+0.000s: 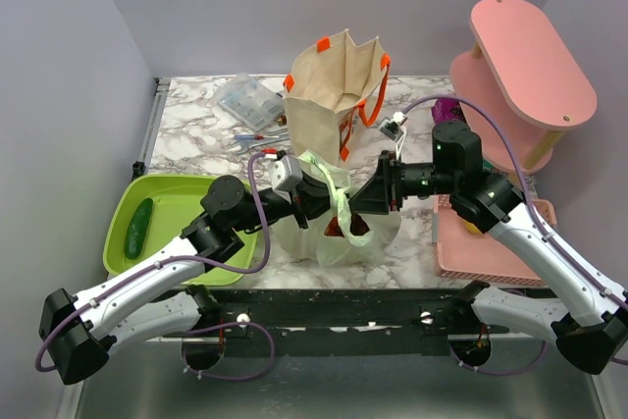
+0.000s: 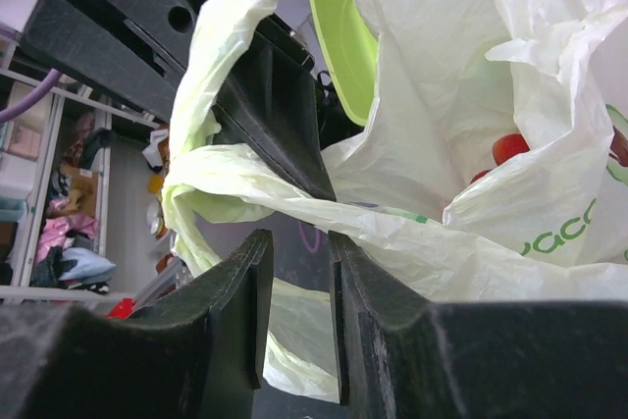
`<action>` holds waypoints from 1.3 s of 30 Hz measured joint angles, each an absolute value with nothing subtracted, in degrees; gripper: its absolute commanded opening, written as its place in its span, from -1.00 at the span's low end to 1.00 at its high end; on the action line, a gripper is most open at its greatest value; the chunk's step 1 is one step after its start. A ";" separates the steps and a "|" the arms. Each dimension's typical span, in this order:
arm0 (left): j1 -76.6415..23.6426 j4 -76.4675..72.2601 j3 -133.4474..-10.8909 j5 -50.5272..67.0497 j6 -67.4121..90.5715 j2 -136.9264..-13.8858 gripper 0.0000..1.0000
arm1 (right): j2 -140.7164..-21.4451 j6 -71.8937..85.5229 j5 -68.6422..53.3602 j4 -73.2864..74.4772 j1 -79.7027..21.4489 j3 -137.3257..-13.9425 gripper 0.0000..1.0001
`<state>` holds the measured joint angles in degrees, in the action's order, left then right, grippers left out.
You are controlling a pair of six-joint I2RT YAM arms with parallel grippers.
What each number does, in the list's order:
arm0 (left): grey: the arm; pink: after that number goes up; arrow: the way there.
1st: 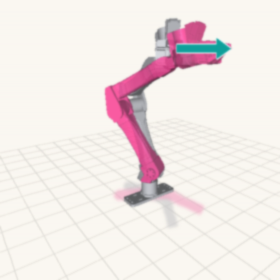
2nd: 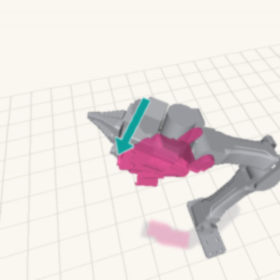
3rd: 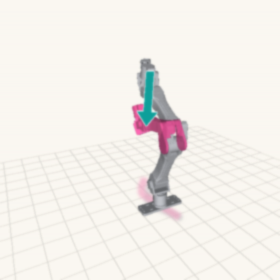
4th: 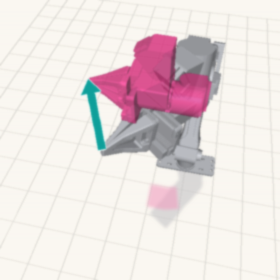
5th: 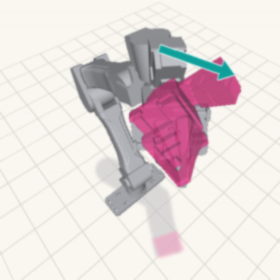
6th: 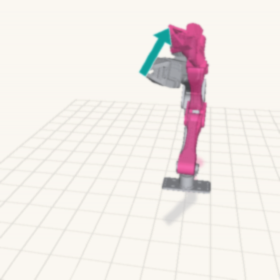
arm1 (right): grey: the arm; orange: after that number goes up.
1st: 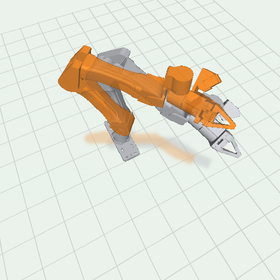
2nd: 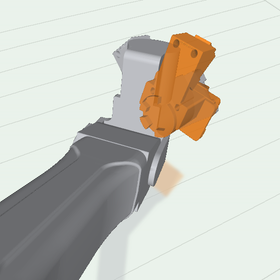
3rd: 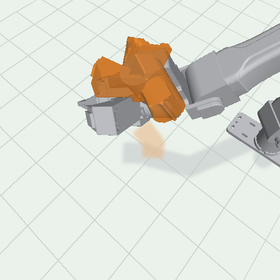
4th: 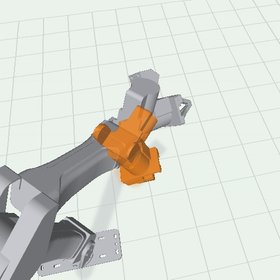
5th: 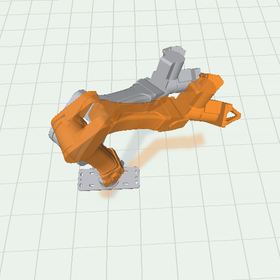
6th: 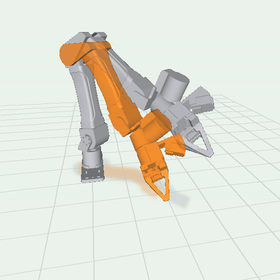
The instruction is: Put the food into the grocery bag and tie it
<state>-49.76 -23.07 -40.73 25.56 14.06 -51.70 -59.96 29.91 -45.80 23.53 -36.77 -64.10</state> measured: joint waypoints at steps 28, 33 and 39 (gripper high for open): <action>-49.91 -25.63 -40.71 23.97 17.39 -53.74 -1.00 | -61.08 29.50 -43.24 20.25 -41.58 -63.02 0.01; -49.91 -25.69 -40.71 23.49 17.87 -54.37 -1.00 | -60.75 28.86 -42.68 20.27 -41.63 -62.74 0.07; -49.89 -25.82 -40.73 22.46 18.98 -55.13 -1.00 | -60.62 28.93 -39.92 20.18 -42.22 -62.61 0.18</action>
